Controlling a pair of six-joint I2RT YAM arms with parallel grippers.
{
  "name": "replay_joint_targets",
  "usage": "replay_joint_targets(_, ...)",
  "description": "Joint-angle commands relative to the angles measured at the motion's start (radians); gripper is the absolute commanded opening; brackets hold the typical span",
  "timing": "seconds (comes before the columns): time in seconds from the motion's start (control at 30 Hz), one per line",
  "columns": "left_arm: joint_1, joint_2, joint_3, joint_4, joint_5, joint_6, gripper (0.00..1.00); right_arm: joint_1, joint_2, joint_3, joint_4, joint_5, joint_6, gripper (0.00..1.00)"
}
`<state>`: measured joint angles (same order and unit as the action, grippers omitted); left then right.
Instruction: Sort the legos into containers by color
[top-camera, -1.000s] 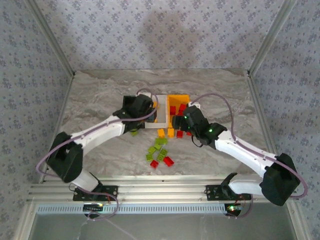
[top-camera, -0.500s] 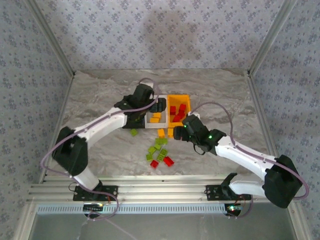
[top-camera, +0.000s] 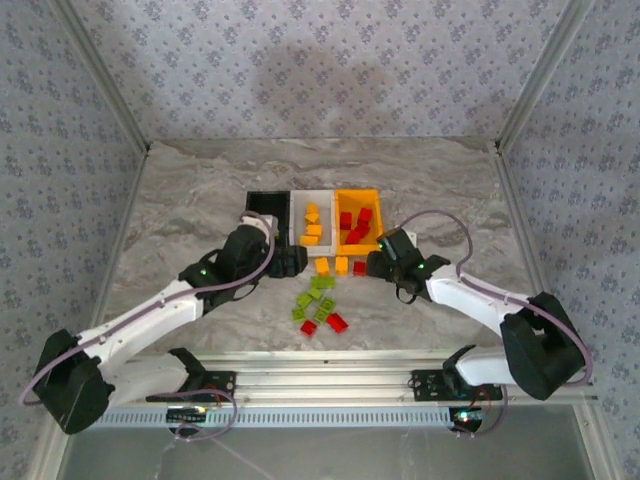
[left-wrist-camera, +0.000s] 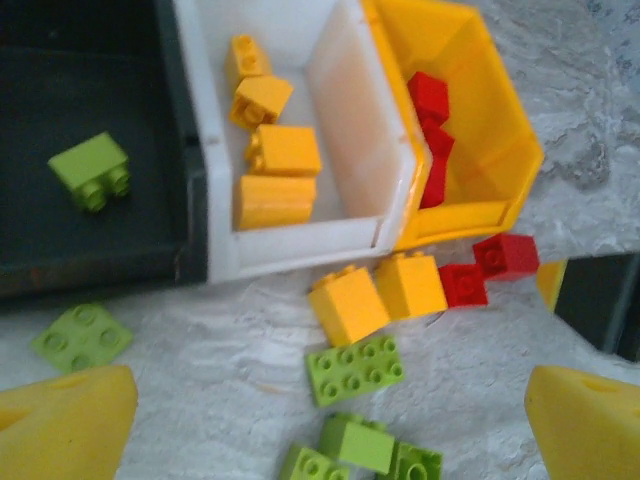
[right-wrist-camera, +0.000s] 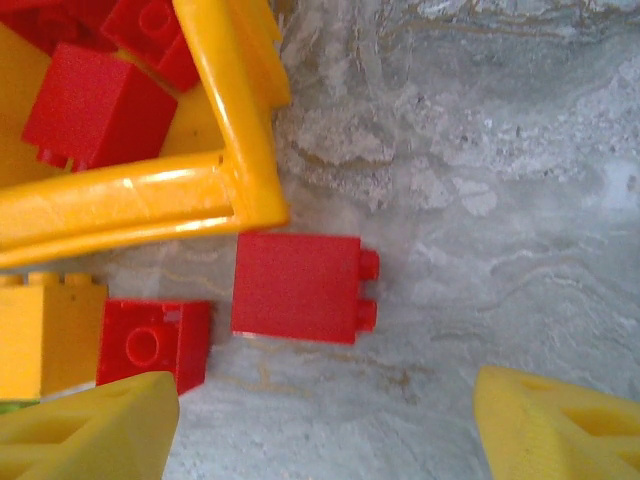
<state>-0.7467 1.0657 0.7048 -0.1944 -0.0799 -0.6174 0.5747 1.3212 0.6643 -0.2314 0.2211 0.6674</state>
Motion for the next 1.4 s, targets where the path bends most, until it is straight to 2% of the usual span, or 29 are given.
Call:
replay_joint_targets(0.0, -0.006, -0.083, -0.045, -0.005, -0.038, -0.046, 0.99, -0.019, 0.042, 0.027, 0.039, -0.013, -0.018, 0.79)
replay_joint_targets(0.4, -0.005, -0.204, -0.121, -0.082, -0.098, -0.080, 1.00, -0.050, 0.180, 0.075, 0.058, -0.024, -0.028, 0.72)
replay_joint_targets(0.63, -0.006, -0.209, -0.136, -0.090, -0.110, -0.085, 1.00, -0.064, 0.215, 0.068, 0.066, -0.032, -0.029, 0.61)
replay_joint_targets(0.73, -0.005, -0.213, -0.143, -0.092, -0.115, -0.089, 1.00, -0.068, 0.211, 0.061, 0.069, -0.034, -0.029, 0.53)
replay_joint_targets(0.87, -0.005, -0.223, -0.150, -0.105, -0.132, -0.101, 1.00, -0.063, 0.161, 0.047, 0.060, -0.032, -0.029, 0.41)
replay_joint_targets(0.97, -0.005, -0.230, -0.148, -0.122, -0.136, -0.096, 1.00, -0.038, 0.082, 0.045, 0.006, -0.021, -0.083, 0.36)
replay_joint_targets(1.17, -0.004, -0.263, -0.162, -0.134, -0.140, -0.090, 1.00, 0.050, -0.071, 0.107, -0.095, -0.037, -0.110, 0.36)
replay_joint_targets(1.27, -0.004, -0.270, -0.163, -0.143, -0.141, -0.090, 1.00, 0.069, -0.017, 0.212, -0.101, -0.037, -0.131, 0.37)
replay_joint_targets(1.37, -0.005, -0.269, -0.163, -0.150, -0.143, -0.090, 1.00, 0.056, 0.108, 0.331, -0.092, -0.022, -0.134, 0.37)
